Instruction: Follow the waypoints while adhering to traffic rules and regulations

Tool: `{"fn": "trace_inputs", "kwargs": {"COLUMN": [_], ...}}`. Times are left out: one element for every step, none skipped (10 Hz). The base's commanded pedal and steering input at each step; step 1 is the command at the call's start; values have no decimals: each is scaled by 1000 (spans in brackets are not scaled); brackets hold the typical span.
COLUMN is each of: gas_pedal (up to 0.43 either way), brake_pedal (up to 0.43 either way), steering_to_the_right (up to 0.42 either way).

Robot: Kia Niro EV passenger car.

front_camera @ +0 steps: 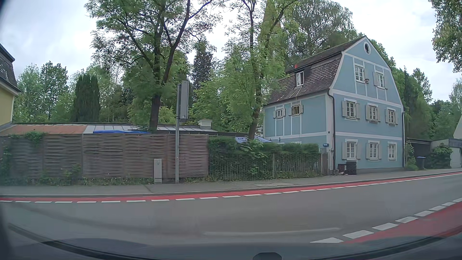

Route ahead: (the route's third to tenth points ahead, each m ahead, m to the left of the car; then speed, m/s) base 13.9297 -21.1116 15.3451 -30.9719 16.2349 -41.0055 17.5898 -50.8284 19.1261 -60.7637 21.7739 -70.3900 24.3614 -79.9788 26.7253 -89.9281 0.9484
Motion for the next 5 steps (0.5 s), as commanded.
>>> {"fn": "trace_inputs", "kwargs": {"gas_pedal": [20,20,20,20,28], "brake_pedal": [0,0,0,0,0], "steering_to_the_right": [352,342,322,301,292]}}
